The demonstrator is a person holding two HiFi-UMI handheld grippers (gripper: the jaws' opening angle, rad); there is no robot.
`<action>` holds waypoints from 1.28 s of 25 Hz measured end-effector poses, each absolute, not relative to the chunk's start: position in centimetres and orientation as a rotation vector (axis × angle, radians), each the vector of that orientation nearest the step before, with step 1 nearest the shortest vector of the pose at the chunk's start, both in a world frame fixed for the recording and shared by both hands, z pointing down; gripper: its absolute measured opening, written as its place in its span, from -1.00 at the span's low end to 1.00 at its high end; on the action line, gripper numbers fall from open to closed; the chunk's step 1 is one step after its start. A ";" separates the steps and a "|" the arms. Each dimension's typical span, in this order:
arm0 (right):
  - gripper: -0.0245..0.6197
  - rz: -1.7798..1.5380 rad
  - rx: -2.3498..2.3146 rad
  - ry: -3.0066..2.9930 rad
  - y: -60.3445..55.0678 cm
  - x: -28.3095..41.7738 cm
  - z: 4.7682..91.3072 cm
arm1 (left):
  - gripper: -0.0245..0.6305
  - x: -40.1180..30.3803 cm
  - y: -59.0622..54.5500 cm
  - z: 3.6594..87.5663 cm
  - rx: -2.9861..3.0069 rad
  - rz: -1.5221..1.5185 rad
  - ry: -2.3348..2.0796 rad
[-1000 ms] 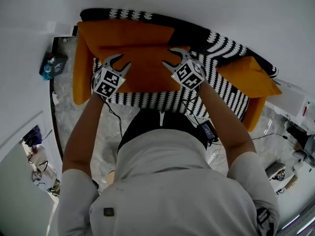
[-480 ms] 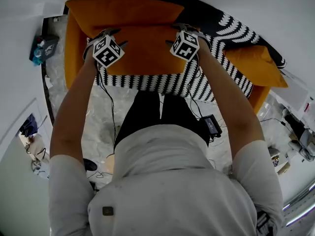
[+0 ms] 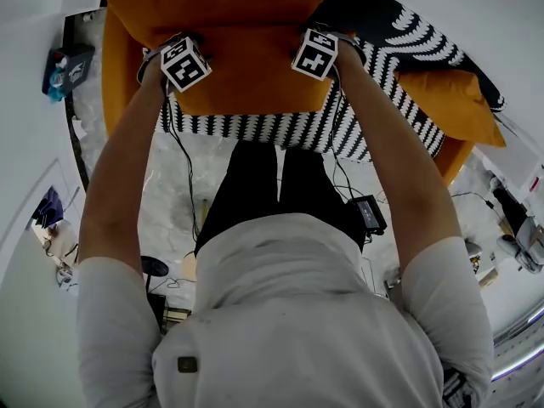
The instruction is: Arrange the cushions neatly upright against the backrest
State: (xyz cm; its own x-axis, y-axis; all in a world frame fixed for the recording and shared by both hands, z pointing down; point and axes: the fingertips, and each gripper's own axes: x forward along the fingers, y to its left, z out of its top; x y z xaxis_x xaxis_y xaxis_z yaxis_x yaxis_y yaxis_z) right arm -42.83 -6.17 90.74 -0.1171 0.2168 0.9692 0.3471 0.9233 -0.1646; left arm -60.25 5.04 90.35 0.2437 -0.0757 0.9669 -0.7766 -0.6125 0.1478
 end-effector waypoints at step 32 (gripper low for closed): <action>-0.80 -0.156 -0.322 -1.900 2.4 -38.8 78.2 | -0.88 -55.8 13.3 79.3 1.948 1.284 -0.823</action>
